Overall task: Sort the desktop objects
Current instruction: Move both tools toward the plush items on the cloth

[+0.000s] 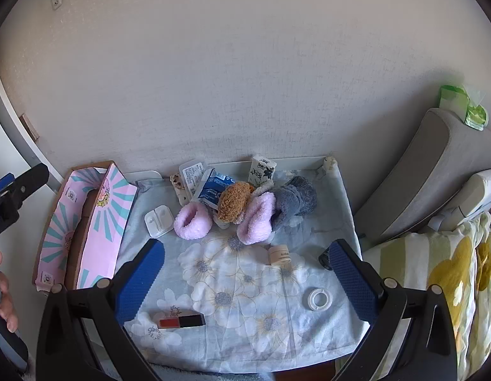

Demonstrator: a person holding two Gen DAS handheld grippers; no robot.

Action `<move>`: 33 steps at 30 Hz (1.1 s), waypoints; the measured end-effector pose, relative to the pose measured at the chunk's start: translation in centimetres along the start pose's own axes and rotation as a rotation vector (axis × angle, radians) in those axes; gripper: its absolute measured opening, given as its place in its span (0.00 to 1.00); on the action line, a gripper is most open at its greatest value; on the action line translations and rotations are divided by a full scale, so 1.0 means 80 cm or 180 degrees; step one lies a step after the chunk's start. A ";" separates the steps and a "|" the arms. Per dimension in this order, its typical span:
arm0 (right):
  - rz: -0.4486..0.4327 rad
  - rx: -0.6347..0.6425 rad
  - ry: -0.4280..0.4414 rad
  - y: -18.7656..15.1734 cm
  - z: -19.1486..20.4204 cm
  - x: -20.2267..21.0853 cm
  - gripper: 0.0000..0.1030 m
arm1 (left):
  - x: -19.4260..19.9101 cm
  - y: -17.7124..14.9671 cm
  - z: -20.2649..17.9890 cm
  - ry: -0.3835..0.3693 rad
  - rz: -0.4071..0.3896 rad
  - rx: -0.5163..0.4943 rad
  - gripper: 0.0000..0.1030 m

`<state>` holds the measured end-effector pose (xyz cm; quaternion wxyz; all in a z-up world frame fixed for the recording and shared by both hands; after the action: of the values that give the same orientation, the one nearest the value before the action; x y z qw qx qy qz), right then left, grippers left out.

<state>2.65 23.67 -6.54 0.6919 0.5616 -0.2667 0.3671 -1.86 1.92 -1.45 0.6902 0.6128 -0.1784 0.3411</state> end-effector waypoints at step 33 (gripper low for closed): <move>-0.0014 0.0085 -0.0031 -0.001 -0.001 0.007 1.00 | 0.007 -0.010 -0.015 -0.0344 0.0005 -0.0070 1.00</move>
<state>3.05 23.87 -6.18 0.6838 0.5731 -0.2639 0.3664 -1.08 3.23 -1.89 0.6860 0.6225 -0.2197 0.3060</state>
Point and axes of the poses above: each gripper's, at about its wrist camera, not at the fingertips, and x roughly against the way its jaws point, z to its left, y to its top, the point moved 3 cm from there along -x, roughly the way its jaws point, and after that the axes turned 14 degrees about y, right-handed, at the moved point
